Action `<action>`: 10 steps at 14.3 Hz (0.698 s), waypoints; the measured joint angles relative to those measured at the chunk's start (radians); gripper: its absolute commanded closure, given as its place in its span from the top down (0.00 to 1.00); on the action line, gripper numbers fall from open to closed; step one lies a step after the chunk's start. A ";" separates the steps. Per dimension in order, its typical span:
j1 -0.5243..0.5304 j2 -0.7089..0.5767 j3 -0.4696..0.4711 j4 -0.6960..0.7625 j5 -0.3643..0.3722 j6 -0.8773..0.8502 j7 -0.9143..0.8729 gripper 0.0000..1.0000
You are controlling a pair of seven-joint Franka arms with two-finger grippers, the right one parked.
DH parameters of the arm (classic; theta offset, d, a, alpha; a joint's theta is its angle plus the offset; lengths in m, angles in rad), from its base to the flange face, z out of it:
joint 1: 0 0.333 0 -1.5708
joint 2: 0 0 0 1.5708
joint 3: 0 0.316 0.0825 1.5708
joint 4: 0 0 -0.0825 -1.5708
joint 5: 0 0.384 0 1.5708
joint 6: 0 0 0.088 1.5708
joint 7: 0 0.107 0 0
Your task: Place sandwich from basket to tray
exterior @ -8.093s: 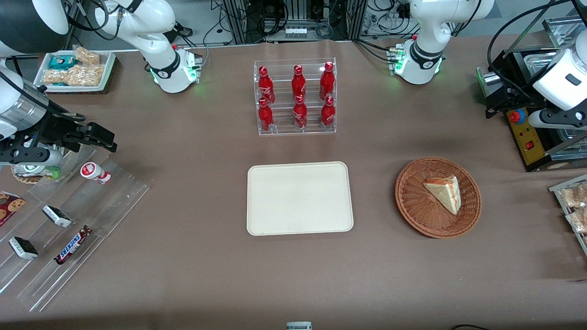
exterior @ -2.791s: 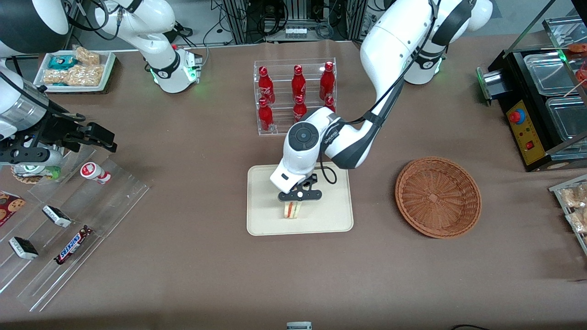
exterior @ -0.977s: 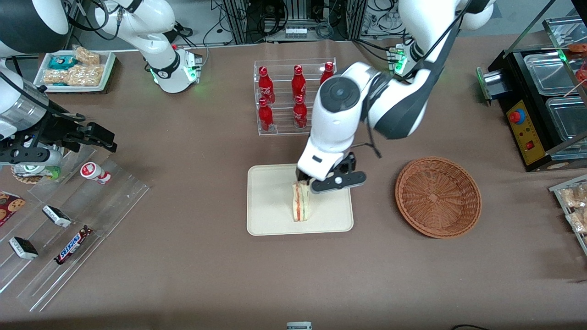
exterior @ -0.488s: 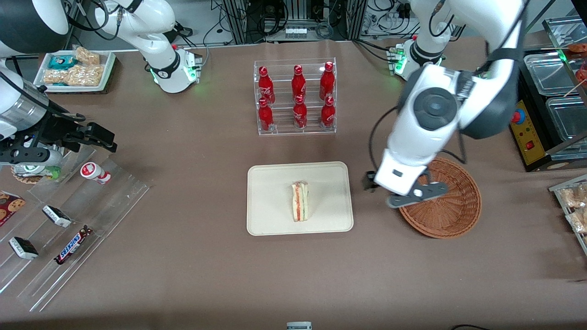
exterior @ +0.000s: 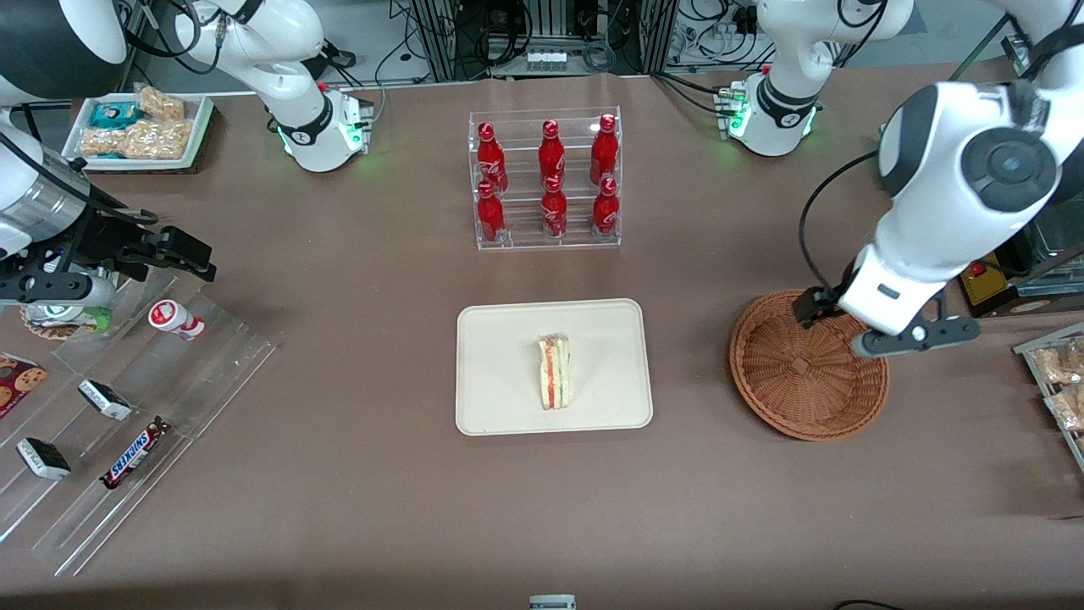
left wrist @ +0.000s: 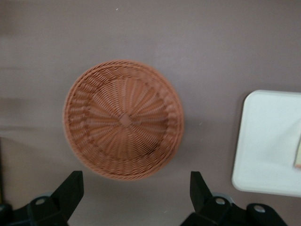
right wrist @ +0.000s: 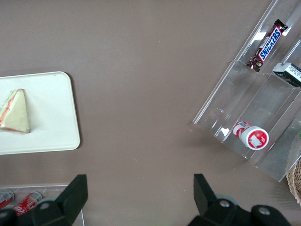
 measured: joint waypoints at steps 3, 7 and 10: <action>0.048 -0.100 0.000 -0.056 -0.020 -0.051 0.168 1.00; 0.079 -0.144 0.019 0.021 -0.025 -0.169 0.362 1.00; 0.079 -0.143 0.089 0.072 -0.052 -0.184 0.454 1.00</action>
